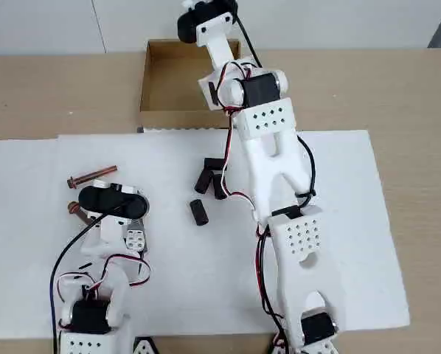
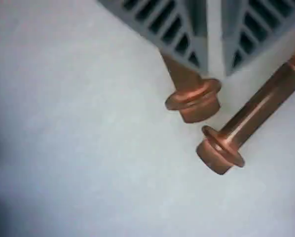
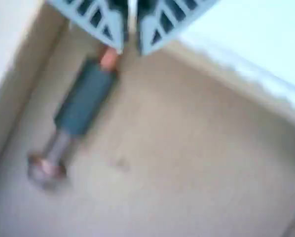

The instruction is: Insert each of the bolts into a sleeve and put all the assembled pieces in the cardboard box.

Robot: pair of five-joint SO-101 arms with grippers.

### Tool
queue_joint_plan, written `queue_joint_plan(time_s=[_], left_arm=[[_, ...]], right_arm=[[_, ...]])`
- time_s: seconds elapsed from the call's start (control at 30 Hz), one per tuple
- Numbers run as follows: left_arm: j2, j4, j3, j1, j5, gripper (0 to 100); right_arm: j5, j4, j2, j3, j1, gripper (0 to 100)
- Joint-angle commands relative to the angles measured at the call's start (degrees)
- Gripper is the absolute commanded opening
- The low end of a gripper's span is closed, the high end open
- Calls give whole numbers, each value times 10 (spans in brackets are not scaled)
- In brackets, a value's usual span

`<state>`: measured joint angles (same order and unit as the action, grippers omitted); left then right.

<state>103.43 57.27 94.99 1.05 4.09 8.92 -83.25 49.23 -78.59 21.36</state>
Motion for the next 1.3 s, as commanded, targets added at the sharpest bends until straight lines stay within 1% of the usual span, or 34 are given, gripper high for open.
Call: queue_joint_plan(time_s=[0.0, 0.1, 0.2, 0.37, 0.43, 0.57, 0.7, 0.8, 1.03, 1.27], left_arm=[[4, -13, -2, -2, 4, 7], [4, -13, -2, -2, 4, 7], [4, -13, -2, -2, 4, 7], [4, -13, -2, -2, 4, 7], [4, -13, -2, -2, 4, 7], [4, -13, -2, -2, 4, 7], [4, -13, -2, -2, 4, 7], [4, -13, -2, -2, 4, 7], [4, -13, -2, -2, 4, 7], [4, -13, -2, -2, 4, 7]], right_arm=[[1, -76, -45, -52, -3, 3], [-9, -144, -45, -76, -3, 3], [-45, -147, -48, -84, -13, 3], [-55, -154, -88, -47, -8, 3], [-57, -156, -118, 0, -6, 3], [-98, -153, -210, 134, -3, 4], [-117, -152, -284, 282, 6, 4], [-142, -151, -317, 356, 13, 4], [-172, -150, -315, 431, 36, 5], [-200, -150, -242, 442, 45, 5]])
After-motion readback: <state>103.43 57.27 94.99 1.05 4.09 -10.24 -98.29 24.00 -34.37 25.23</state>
